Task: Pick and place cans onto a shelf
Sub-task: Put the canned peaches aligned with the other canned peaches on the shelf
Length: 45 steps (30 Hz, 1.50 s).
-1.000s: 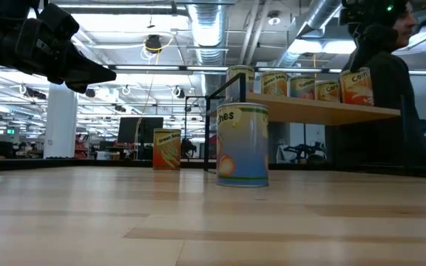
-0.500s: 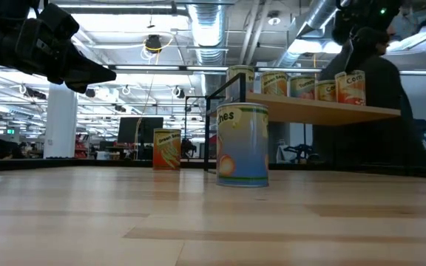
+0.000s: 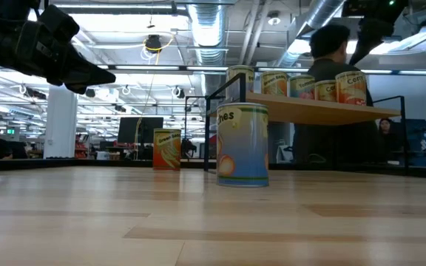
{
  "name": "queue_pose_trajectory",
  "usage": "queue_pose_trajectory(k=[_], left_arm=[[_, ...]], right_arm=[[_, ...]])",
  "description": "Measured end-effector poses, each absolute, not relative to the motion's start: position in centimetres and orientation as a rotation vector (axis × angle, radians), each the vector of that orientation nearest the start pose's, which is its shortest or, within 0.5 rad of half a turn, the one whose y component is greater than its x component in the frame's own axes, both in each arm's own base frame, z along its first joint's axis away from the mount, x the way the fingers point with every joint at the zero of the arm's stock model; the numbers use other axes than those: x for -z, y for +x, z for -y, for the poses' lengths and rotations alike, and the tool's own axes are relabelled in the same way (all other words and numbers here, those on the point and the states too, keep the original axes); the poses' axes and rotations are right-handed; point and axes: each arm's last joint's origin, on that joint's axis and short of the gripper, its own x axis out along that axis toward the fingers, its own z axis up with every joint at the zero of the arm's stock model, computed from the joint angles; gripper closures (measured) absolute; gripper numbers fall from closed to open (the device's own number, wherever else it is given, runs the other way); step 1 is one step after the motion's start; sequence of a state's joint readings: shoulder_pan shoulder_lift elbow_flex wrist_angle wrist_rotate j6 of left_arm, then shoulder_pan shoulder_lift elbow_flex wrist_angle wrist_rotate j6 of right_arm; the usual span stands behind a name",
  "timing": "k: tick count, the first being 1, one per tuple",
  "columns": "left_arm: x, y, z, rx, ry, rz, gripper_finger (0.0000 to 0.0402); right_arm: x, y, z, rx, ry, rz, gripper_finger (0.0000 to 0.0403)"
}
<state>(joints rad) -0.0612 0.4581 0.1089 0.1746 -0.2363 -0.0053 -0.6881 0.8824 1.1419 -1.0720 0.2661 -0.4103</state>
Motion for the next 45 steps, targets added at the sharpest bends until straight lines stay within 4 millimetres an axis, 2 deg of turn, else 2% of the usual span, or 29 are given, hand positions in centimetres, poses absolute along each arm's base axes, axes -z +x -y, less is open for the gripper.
queue_pose_trajectory(k=[5, 11, 20, 25, 28, 32, 35, 40, 45], left_arm=[[-17.6, 12.8, 0.1, -0.174, 0.033, -0.180, 0.0401], [-17.5, 12.8, 0.1, -0.171, 0.033, -0.182, 0.0401], [-17.6, 12.9, 0.2, -0.131, 0.020, -0.177, 0.0401], [-17.7, 13.3, 0.7, -0.081, -0.015, -0.154, 0.0401], [-17.8, 14.0, 1.3, -0.042, -0.005, -0.129, 0.0401], [-18.3, 15.3, 2.0, 0.001, -0.016, -0.031, 0.0401], [-18.3, 16.6, 2.6, 0.036, 0.002, -0.060, 0.0401], [-19.1, 20.8, 3.9, 0.060, 0.030, -0.157, 0.0401], [-20.1, 25.9, 5.1, 0.127, 0.071, -0.232, 0.0378]], right_arm=[[-36.7, 9.6, 7.8, 0.691, -0.191, -0.892, 0.0391], [-36.4, 9.8, 6.0, 0.634, -0.174, -0.616, 0.0389], [-32.7, 12.4, 4.0, 0.415, -0.237, -0.198, 0.0390], [-29.6, 14.1, 1.9, 0.247, -0.238, -0.175, 0.0397], [-28.4, 14.6, 0.3, 0.184, -0.250, -0.151, 0.0398], [-27.2, 14.7, -1.5, 0.194, -0.268, -0.144, 0.0396], [-26.2, 14.6, -2.8, 0.177, -0.276, -0.151, 0.0398], [-25.6, 14.7, -4.2, 0.186, -0.311, -0.157, 0.0392], [-25.5, 14.7, -4.5, 0.221, -0.345, -0.166, 0.0389]])
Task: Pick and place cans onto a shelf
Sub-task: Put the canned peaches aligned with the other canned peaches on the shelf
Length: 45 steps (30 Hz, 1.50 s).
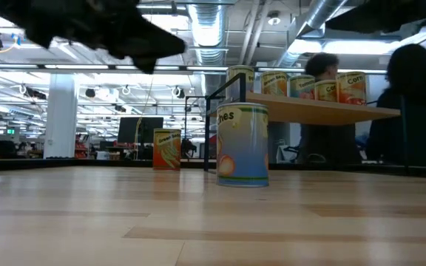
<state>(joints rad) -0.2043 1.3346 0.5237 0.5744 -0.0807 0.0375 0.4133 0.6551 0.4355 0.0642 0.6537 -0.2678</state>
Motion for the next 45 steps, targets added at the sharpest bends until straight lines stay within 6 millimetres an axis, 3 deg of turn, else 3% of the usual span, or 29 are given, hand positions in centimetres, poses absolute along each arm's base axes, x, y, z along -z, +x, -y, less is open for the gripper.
queue_pose_trajectory(k=[7, 12, 18, 30, 39, 45], left_arm=[[-21.3, 31.6, 6.7, 0.185, 0.135, -0.454, 0.0323], [-21.5, 33.9, 7.8, 0.183, 0.174, -0.533, 0.0297], [-19.7, 35.9, 8.6, 0.117, 0.266, -0.623, 0.0291], [-18.2, 36.5, 8.8, 0.011, 0.419, -0.693, 0.0295], [-18.2, 36.3, 8.9, 0.056, 0.468, -0.723, 0.0390], [-20.4, 35.5, 9.5, 0.179, 0.401, -0.708, 0.0400]], right_arm=[[-25.7, 14.5, -4.4, 0.224, -0.382, -0.158, 0.0392], [-26.0, 14.2, -4.1, 0.234, -0.398, -0.145, 0.0389], [-26.1, 14.2, -3.8, 0.255, -0.397, -0.147, 0.0391], [-26.0, 14.3, -3.6, 0.266, -0.398, -0.153, 0.0391], [-26.0, 14.3, -3.6, 0.265, -0.394, -0.151, 0.0389], [-26.0, 14.3, -3.6, 0.265, -0.395, -0.152, 0.0390]])
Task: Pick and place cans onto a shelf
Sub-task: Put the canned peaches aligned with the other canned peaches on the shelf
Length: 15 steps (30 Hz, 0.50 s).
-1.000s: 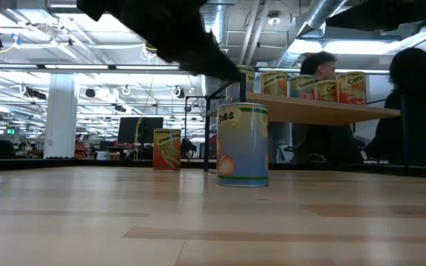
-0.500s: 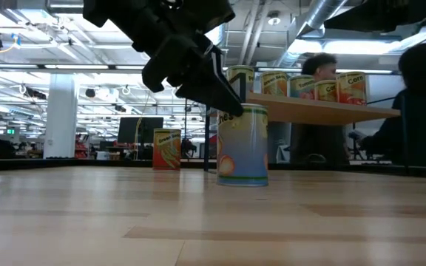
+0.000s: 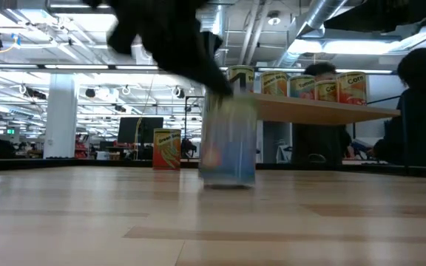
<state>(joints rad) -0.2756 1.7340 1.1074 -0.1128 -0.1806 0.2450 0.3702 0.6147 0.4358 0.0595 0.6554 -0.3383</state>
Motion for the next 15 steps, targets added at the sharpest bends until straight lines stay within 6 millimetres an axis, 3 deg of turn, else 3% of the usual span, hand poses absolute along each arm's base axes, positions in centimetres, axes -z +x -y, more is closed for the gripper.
queue_pose_trajectory(k=[4, 10, 13, 15], left_arm=[[-26.0, 35.3, 9.4, 0.120, 0.300, -0.592, 0.0401], [-32.2, 35.9, 7.8, -0.108, 0.280, -0.482, 0.0401], [-34.3, 36.8, 6.5, -0.157, 0.294, -0.428, 0.0401], [-34.4, 37.6, 5.3, -0.188, 0.301, -0.439, 0.0401]], right_arm=[[-26.0, 14.3, -3.6, 0.265, -0.394, -0.152, 0.0390], [-26.0, 14.3, -3.6, 0.265, -0.394, -0.151, 0.0390], [-26.0, 14.3, -3.6, 0.265, -0.392, -0.151, 0.0390], [-26.0, 14.3, -3.6, 0.265, -0.381, -0.151, 0.0390]])
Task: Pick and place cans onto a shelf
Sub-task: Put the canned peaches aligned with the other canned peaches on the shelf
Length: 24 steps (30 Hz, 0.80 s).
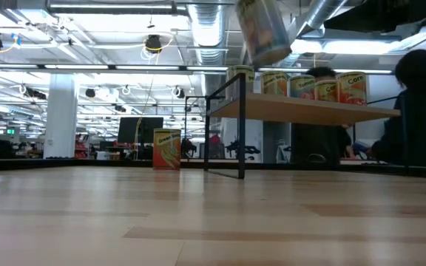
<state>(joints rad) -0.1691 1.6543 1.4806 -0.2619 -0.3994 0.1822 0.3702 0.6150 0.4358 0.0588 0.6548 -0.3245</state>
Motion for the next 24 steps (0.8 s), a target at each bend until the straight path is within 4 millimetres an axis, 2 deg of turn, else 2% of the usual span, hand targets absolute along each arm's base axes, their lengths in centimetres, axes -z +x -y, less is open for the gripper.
queue_pose_trajectory(k=[5, 9, 12, 18, 24], left_arm=[[-35.2, 39.1, 1.6, -0.283, 0.286, -0.433, 0.0401], [-34.2, 39.8, -1.3, -0.302, 0.240, -0.481, 0.0401], [-34.2, 40.1, -3.0, -0.314, 0.193, -0.460, 0.0401], [-32.2, 40.4, -4.6, -0.342, 0.186, -0.568, 0.0401], [-32.1, 40.5, -4.7, -0.372, 0.200, -0.571, 0.0401]], right_arm=[[-26.0, 14.3, -3.6, 0.264, -0.382, -0.157, 0.0388], [-25.9, 14.2, -3.6, 0.263, -0.387, -0.165, 0.0390], [-25.8, 14.2, -3.6, 0.262, -0.390, -0.171, 0.0391], [-25.8, 14.2, -3.6, 0.262, -0.390, -0.172, 0.0388], [-25.8, 14.2, -3.6, 0.261, -0.393, -0.177, 0.0390]])
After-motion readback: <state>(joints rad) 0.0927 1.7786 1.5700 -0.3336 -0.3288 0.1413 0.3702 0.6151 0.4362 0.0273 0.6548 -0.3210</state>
